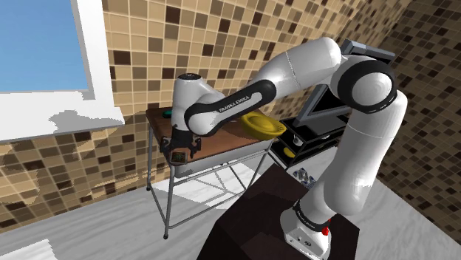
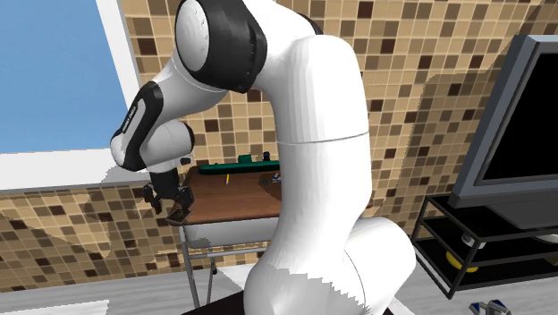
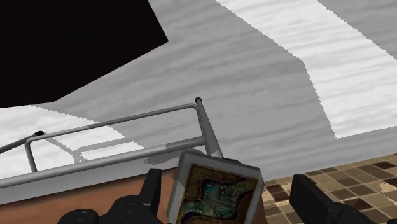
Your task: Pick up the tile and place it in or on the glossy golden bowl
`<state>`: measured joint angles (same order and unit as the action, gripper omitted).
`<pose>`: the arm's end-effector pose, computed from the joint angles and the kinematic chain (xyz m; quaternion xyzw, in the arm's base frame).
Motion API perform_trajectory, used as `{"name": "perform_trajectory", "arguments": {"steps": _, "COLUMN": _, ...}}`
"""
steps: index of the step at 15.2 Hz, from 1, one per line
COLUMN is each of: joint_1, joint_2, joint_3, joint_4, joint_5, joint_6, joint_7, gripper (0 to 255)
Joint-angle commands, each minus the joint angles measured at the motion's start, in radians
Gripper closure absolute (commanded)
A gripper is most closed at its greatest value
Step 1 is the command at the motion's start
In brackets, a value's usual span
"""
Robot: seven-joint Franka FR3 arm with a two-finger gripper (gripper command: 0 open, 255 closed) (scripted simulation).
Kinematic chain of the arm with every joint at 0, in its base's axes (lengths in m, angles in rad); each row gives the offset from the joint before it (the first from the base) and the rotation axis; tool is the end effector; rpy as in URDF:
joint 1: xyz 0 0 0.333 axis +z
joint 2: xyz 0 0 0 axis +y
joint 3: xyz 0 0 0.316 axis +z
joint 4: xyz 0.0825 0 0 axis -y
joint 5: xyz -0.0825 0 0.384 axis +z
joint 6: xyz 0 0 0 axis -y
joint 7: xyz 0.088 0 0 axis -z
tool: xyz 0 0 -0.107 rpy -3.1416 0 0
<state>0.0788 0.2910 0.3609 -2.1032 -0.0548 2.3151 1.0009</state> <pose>0.5188 0.2397 0.2832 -0.9637 0.2635 0.0428 0.0042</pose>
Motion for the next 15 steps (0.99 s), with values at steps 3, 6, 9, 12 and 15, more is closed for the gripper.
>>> {"name": "perform_trajectory", "arguments": {"steps": 3, "joint_1": 0.004, "joint_2": 0.023, "joint_3": -0.005, "joint_4": -0.010, "joint_5": -0.011, "joint_6": 0.032, "joint_7": 0.006, "gripper": 0}}
{"name": "perform_trajectory", "arguments": {"steps": 6, "joint_1": 0.004, "joint_2": 0.023, "joint_3": -0.005, "joint_4": -0.010, "joint_5": -0.011, "joint_6": 0.032, "joint_7": 0.006, "gripper": 0}}
{"name": "perform_trajectory", "arguments": {"steps": 9, "joint_1": 0.004, "joint_2": 0.023, "joint_3": -0.005, "joint_4": -0.010, "joint_5": -0.011, "joint_6": 0.031, "joint_7": 0.006, "gripper": 0}}
{"name": "perform_trajectory", "arguments": {"steps": 12, "joint_1": 0.004, "joint_2": 0.023, "joint_3": -0.005, "joint_4": -0.010, "joint_5": -0.011, "joint_6": 0.031, "joint_7": 0.006, "gripper": 255}}
{"name": "perform_trajectory", "arguments": {"steps": 15, "joint_1": 0.003, "joint_2": 0.023, "joint_3": -0.005, "joint_4": -0.009, "joint_5": -0.011, "joint_6": 0.031, "joint_7": 0.005, "gripper": 255}}
